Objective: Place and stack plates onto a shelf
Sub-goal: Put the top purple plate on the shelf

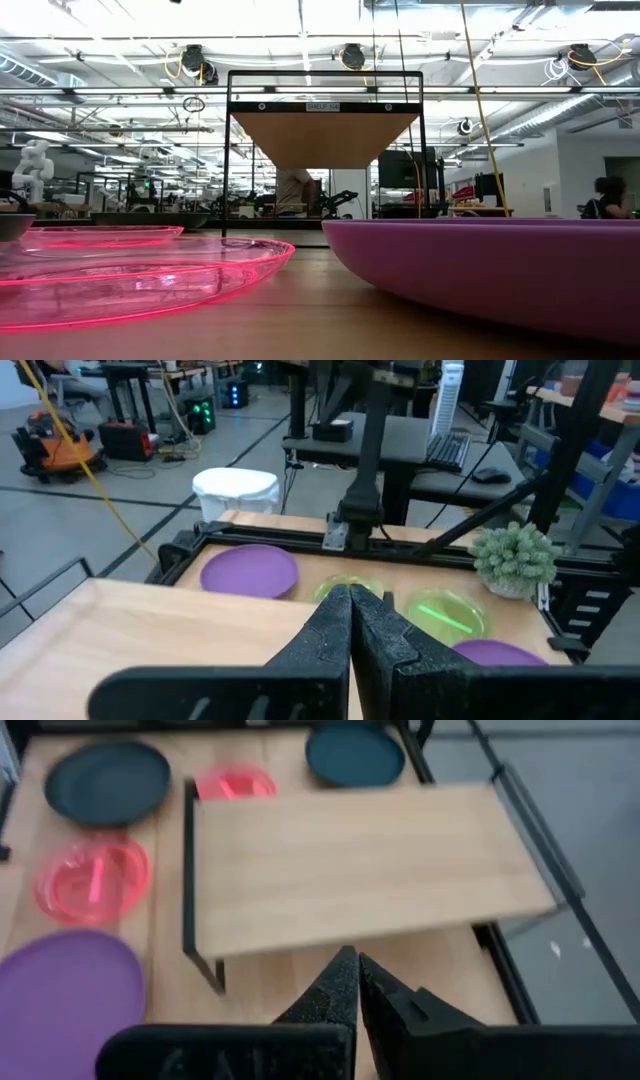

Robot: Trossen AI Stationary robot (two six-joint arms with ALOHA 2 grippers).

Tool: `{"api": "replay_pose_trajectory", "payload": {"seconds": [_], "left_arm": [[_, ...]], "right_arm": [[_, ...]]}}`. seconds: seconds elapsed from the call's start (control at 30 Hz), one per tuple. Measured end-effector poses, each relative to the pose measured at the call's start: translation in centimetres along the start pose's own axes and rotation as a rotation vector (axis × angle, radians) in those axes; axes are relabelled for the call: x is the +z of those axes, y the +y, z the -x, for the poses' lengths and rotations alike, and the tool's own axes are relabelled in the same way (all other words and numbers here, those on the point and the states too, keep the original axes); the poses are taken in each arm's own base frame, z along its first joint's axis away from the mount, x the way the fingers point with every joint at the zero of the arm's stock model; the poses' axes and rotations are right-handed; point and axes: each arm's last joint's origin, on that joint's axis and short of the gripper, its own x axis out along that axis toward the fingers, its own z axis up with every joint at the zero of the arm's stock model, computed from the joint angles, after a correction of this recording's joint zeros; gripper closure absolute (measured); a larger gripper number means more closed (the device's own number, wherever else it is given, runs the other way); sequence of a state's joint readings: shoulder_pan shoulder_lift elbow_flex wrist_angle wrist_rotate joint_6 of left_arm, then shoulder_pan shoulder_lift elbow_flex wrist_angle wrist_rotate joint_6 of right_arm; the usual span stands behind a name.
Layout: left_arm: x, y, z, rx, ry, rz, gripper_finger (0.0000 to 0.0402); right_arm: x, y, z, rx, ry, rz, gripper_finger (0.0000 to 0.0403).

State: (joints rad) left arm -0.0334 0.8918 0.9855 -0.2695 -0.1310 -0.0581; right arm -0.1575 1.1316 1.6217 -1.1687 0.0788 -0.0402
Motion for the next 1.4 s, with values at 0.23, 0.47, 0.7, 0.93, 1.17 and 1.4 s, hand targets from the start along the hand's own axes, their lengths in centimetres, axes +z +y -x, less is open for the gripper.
{"api": "replay_pose_trajectory", "payload": {"seconds": [0.23, 0.47, 0.7, 0.93, 1.17, 1.4], "left_arm": [[1.8, -0.7, -4.3, 0.0, 0.053, 0.013, 0.04], [2.5, -1.0, -7.6, 0.019, 0.029, 0.124, 0.04], [1.5, -0.9, -9.5, 0.052, 0.053, 0.33, 0.04], [1.6, -0.6, -9.6, 0.085, 0.038, 0.461, 0.04], [1.3, 0.4, -9.6, 0.128, 0.062, 0.439, 0.04], [1.1, 1.2, -9.6, 0.162, 0.087, 0.384, 0.04]], "right_arm": [[-1.4, -0.6, -1.0, -0.022, 0.09, -0.014, 0.0403], [-4.4, -0.8, -4.7, 0.029, 0.189, -0.07, 0.0403], [-7.7, -1.0, -9.3, -0.011, 0.269, -0.269, 0.0403], [-11.2, -1.6, -11.9, -0.054, 0.389, -0.362, 0.0401], [-12.9, -2.2, -14.5, -0.051, 0.308, -0.234, 0.0354], [-13.6, -2.2, -15.4, -0.054, 0.284, -0.237, 0.0282]]}}
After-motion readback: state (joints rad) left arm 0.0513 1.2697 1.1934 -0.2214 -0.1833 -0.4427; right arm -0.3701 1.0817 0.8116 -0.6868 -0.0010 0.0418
